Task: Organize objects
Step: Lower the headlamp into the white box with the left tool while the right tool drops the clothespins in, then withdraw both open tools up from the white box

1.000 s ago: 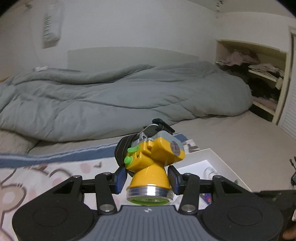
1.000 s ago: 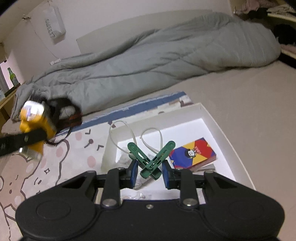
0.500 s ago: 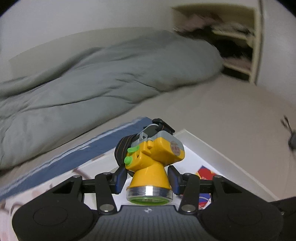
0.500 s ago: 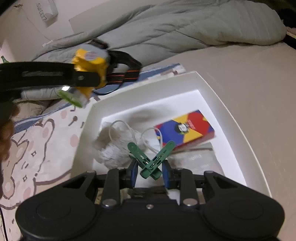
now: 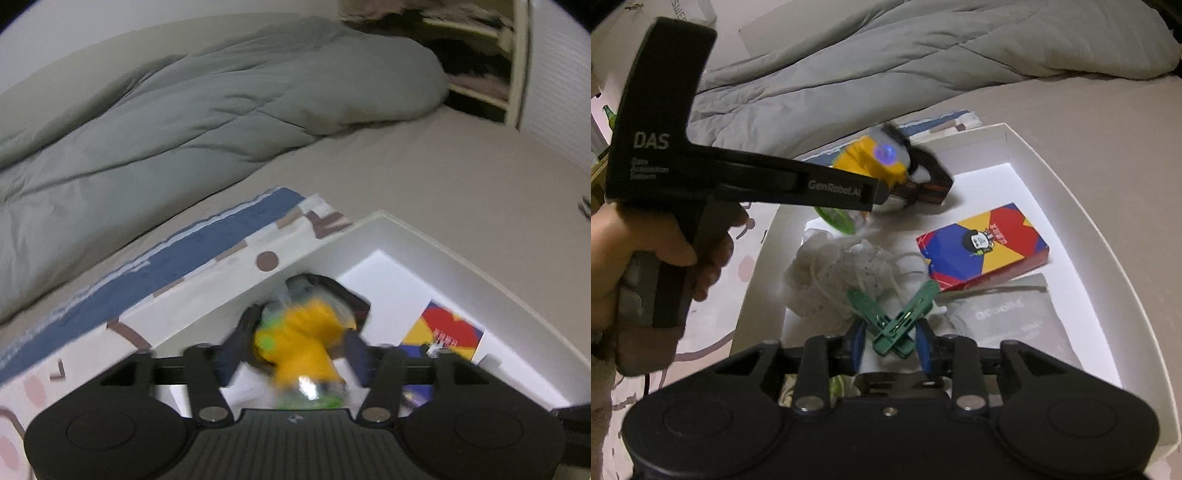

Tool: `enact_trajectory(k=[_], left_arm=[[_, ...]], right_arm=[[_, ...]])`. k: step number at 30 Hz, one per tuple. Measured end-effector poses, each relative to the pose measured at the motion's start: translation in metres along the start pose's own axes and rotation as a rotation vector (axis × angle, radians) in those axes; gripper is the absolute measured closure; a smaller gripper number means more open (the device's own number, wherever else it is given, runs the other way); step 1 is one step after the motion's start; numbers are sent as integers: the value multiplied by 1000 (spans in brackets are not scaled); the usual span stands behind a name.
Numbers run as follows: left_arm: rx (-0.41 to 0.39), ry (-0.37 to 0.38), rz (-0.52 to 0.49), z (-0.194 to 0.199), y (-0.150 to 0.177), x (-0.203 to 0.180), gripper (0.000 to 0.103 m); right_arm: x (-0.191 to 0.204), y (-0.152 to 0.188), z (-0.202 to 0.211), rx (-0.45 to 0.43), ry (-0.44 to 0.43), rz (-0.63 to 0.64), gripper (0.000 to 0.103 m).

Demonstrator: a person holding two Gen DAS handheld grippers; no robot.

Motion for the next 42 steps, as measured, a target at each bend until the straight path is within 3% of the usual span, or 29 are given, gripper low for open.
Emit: enact_trajectory(k=[3, 12, 20, 32, 37, 42], left_arm=[[8, 6, 26, 5, 0, 4, 29], [8, -11, 20, 35, 2, 6, 29], [-53, -26, 68, 95, 6, 8, 23], [-111, -64, 121, 176, 22, 8, 19], [-135, -85, 168, 205, 31, 9, 8], [-147, -104, 195, 236, 46, 8, 5]], right_arm=[[1, -1, -2, 7, 24, 7, 53], [1, 0, 11, 5, 66, 25, 40], [7, -8, 41, -38, 96, 41, 27], [26, -12, 105, -123, 119, 81, 22], [35, -13, 131, -159, 128, 86, 18], [41, -8, 160, -194, 157, 107, 13]])
Point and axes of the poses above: each gripper's, at about its wrist camera, not at the fingertips, and z roughly against the way its jaws point, x to its left, y to its underside, the point moved 9 cm from there along -z, roughly the way its jaws point, and after that the axes turned 6 degrees about -z, right-handed, at the moved point
